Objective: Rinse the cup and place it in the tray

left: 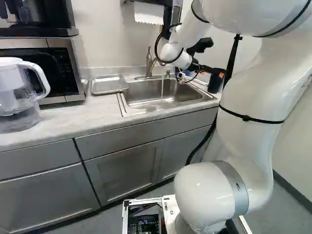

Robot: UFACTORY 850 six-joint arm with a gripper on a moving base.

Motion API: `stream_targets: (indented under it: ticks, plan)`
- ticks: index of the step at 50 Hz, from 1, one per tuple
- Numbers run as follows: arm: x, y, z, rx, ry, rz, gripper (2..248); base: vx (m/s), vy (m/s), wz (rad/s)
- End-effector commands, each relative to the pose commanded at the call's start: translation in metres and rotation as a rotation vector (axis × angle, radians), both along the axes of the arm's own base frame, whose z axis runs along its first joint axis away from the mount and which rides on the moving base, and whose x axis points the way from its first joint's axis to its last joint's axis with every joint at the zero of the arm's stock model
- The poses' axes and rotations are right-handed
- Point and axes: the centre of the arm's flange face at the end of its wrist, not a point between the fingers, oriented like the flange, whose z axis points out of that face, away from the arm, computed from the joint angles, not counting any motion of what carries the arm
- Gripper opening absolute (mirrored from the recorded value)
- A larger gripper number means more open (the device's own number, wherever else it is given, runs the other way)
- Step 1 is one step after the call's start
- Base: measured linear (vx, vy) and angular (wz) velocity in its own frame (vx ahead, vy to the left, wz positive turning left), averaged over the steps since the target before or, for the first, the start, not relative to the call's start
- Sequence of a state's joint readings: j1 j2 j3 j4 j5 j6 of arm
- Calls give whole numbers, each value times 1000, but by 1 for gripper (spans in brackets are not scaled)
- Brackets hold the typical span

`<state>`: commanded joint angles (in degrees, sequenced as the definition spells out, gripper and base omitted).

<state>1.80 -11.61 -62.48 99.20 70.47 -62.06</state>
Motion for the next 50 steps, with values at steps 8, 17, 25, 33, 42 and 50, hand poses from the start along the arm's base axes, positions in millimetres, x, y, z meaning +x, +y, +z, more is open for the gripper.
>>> stream_targets:
  ticks: [8, 17, 25, 33, 42, 50]
  plan:
    - [14, -12, 0, 0, -7, -24, 247, 0, 0, 0]
    - [30, -22, 0, 0, -16, -42, 247, 0, 0, 0]
    - [40, -28, -1, 0, -22, -52, 247, 0, 0, 0]
    - [46, -35, -5, -5, -17, -70, 247, 0, 0, 0]
    - [47, -39, -15, -16, 6, -90, 247, 0, 0, 0]
    - [44, -40, -14, -29, 11, -106, 247, 0, 0, 0]
